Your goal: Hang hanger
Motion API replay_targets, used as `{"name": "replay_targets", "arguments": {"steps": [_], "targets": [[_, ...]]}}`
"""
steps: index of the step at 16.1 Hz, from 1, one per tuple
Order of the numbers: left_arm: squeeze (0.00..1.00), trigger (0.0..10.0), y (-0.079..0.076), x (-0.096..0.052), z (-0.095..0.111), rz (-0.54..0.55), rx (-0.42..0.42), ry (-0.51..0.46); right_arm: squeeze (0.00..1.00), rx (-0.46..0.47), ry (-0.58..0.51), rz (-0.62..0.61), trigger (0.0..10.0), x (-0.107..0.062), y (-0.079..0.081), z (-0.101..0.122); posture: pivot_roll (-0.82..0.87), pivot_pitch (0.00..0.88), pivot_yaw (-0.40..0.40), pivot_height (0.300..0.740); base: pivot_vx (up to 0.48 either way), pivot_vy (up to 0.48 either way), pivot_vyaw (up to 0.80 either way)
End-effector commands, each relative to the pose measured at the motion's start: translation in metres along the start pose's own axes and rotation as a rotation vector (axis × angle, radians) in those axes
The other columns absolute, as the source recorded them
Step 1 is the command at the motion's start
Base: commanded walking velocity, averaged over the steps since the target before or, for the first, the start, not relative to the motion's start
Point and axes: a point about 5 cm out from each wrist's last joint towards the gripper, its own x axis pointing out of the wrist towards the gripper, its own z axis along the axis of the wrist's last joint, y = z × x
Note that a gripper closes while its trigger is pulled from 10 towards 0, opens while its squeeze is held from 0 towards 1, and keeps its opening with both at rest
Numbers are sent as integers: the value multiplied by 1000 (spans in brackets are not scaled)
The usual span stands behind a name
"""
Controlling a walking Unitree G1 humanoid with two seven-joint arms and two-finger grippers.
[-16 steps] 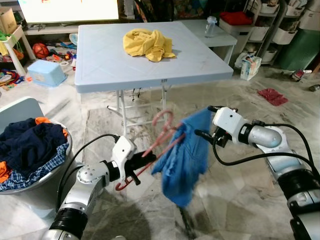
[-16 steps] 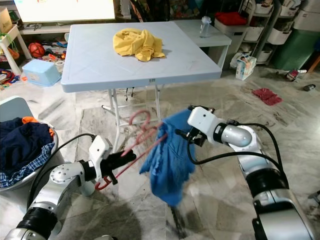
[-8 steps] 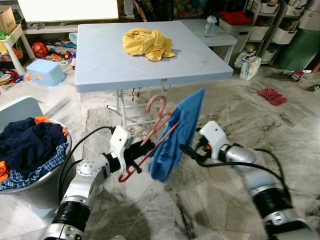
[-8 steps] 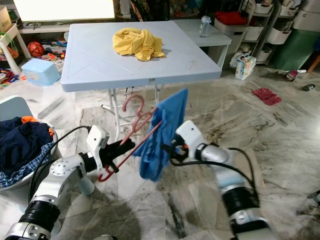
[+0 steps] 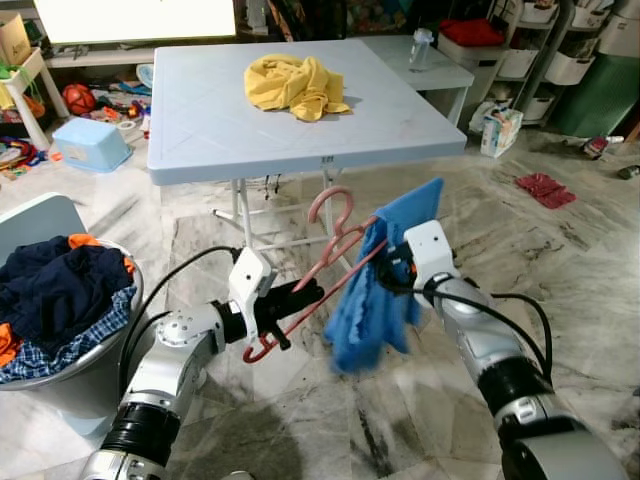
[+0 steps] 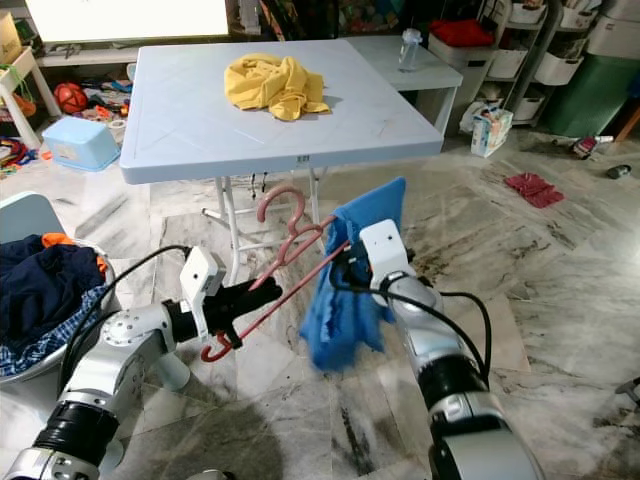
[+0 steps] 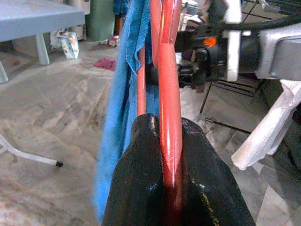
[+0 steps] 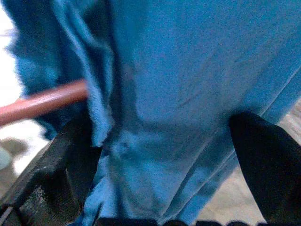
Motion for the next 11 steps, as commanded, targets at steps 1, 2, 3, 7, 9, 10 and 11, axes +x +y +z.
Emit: {"name": "replay_targets", "arguments": {"steps": [1, 2, 3, 7, 9, 10, 11], "targets": [[0, 0, -3, 0, 10, -25, 26, -32, 0, 21, -11, -24, 0, 1, -6, 2, 29, 4, -82, 740, 0, 0, 0], [0, 0, -3, 0, 11, -28, 26, -33, 0, 29, -16, -24, 0, 1, -8, 2, 31, 4, -82, 740, 0, 0, 0], [0, 0, -3, -1, 11, -28, 26, -33, 0, 39, -9, -35, 0, 1, -10, 1, 32, 4, -83, 740, 0, 0, 0], [0, 0, -2, -6, 6, -25, 47, 4, 0, 44, 30, -75, 0, -1, -25, -7, 38, 0, -77, 740, 0, 0, 0], [0, 0, 2, -6, 6, 1, 68, 10, 0, 91, 49, -115, 0, -3, -33, -12, 40, 0, -74, 740, 0, 0, 0], [0, 0, 3, -6, 5, 2, 69, 14, 0, 104, 50, -123, 0, -3, -35, -12, 38, 0, -73, 740, 0, 0, 0], [0, 0, 3, -6, 4, 1, 69, 16, 0, 111, 39, -125, 0, -3, -37, -10, 38, 0, -73, 740, 0, 0, 0]]}}
